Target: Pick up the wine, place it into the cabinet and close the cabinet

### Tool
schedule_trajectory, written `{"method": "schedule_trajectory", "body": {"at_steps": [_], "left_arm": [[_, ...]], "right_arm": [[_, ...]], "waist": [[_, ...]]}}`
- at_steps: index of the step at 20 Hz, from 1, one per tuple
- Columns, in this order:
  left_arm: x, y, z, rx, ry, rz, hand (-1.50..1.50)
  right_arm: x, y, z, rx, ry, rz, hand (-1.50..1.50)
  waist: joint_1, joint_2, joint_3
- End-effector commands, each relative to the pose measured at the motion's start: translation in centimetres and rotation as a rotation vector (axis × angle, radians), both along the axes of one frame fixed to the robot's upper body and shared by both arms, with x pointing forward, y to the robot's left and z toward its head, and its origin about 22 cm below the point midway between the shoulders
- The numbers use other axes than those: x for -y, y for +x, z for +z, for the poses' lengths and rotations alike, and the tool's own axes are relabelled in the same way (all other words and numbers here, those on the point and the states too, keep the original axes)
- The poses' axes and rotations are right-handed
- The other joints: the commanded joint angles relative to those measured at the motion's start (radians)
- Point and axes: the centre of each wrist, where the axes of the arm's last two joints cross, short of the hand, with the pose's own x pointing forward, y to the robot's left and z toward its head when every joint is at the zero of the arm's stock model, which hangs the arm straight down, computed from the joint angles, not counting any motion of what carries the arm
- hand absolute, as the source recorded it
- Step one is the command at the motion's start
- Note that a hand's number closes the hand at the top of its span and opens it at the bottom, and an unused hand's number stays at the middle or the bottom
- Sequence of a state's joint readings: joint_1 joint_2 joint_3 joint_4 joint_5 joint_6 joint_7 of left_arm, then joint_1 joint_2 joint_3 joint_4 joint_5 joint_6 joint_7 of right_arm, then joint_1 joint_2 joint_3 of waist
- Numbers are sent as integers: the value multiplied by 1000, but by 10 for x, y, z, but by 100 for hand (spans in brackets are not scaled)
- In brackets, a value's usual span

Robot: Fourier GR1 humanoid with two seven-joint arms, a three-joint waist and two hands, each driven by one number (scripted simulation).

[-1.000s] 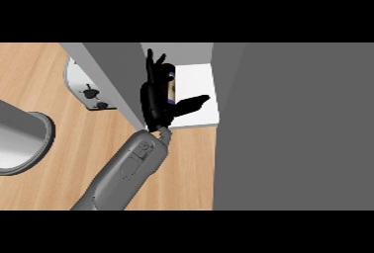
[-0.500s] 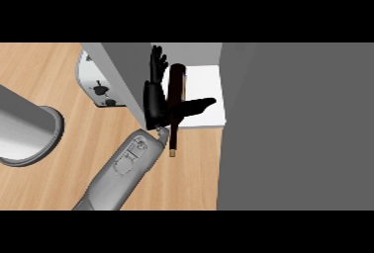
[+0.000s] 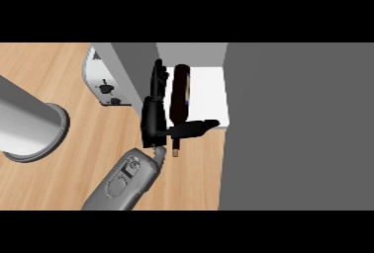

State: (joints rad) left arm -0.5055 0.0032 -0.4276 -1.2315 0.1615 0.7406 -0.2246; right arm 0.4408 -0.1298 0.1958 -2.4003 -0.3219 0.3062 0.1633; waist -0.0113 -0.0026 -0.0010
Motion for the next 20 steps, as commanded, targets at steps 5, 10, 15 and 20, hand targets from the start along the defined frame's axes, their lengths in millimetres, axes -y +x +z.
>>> {"method": "schedule_trajectory", "body": {"at_steps": [5, 10, 15, 20], "left_arm": [[-10, -51, -1, 11, -67, -57, -150], [-45, -71, 10, 17, -41, -123, -150], [-100, -106, 9, 19, -43, -112, -150], [-123, -113, 29, 14, -57, -241, -150]], "right_arm": [[3, -22, 39, 69, -56, -72, -150], [12, -28, 47, 69, -92, -55, -150], [13, -17, 28, 42, -105, -51, -150], [11, -29, 29, 17, -165, 57, 150]], "waist": [[10, -2, 0], [9, -2, 1], [14, -1, 1], [6, -4, 0]]}}
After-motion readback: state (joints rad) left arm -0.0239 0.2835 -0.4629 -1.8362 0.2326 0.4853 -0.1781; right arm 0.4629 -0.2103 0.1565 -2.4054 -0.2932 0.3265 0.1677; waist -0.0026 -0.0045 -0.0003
